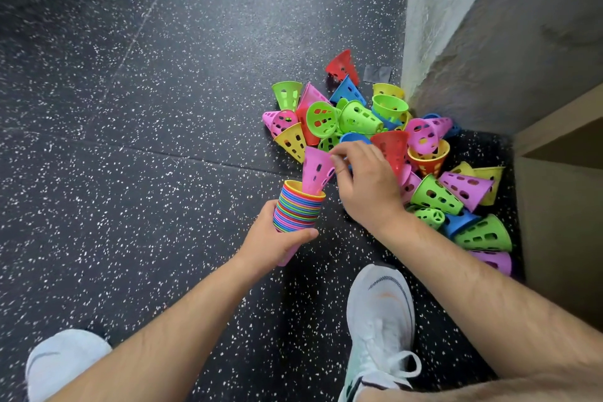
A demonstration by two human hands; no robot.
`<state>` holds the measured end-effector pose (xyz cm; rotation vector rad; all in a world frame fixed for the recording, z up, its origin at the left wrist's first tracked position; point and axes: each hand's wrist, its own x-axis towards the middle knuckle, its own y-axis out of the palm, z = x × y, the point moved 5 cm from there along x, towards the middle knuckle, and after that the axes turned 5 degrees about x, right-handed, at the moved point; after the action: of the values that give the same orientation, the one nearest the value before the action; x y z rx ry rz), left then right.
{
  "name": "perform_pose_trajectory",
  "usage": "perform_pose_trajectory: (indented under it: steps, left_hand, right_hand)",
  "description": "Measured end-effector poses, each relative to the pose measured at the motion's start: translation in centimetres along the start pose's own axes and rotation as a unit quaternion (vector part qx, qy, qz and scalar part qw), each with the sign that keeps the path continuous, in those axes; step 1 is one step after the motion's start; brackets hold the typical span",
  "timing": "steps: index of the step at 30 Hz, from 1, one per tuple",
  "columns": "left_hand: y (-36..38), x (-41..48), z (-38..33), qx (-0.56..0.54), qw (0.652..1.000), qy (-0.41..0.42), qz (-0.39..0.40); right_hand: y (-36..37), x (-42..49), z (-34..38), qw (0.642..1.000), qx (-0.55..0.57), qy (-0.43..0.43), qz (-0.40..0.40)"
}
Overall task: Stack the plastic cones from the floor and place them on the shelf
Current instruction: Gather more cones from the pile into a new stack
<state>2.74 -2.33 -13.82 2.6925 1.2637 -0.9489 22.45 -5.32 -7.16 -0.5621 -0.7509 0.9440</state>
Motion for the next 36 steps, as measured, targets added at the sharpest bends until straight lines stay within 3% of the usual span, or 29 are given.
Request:
perform_pose_trajectory:
  steps: [5, 8, 15, 20, 24, 32, 36]
  left_hand:
    - [-0.1, 1.0, -0.8, -0.009, 1.0, 0.014, -0.018]
    - [-0.2, 1.8, -0.9, -0.009, 1.0, 0.017, -0.023]
    - [0.1, 2.8, -1.4, -0.005, 1.0, 0.014, -0.008]
    - [0.4, 3.3, -1.5, 0.002, 1.0, 0.008, 0.006]
    - [0.6, 3.3, -1.9, -0.02, 1.0, 0.008, 0.015]
    - [-0.5, 3.9, -0.8, -0.011, 1.0, 0.001, 0.001]
    - [-1.1, 3.6, -0.9, -0.012, 1.0, -0.004, -0.014]
  right_hand:
    - [1.8, -1.8, 0.8, 0.989, 0.073, -0.021, 0.124]
    - [1.5, -2.0, -0.2, 0.987, 0.109, 0.035, 0.11]
    - [1.3, -1.0, -3.4, 0.989, -0.102, 0.069, 0.076]
    - [2.1, -0.2, -4.7, 0.971, -0.176, 0.101, 0.127]
    - [1.8, 0.0, -5.7, 0.967, -0.225, 0.064, 0.101]
    - [-0.2, 1.8, -3.6, 0.997, -0.042, 0.041, -0.049]
    - [0.6, 2.4, -1.9, 0.999, 0.008, 0.011, -0.034]
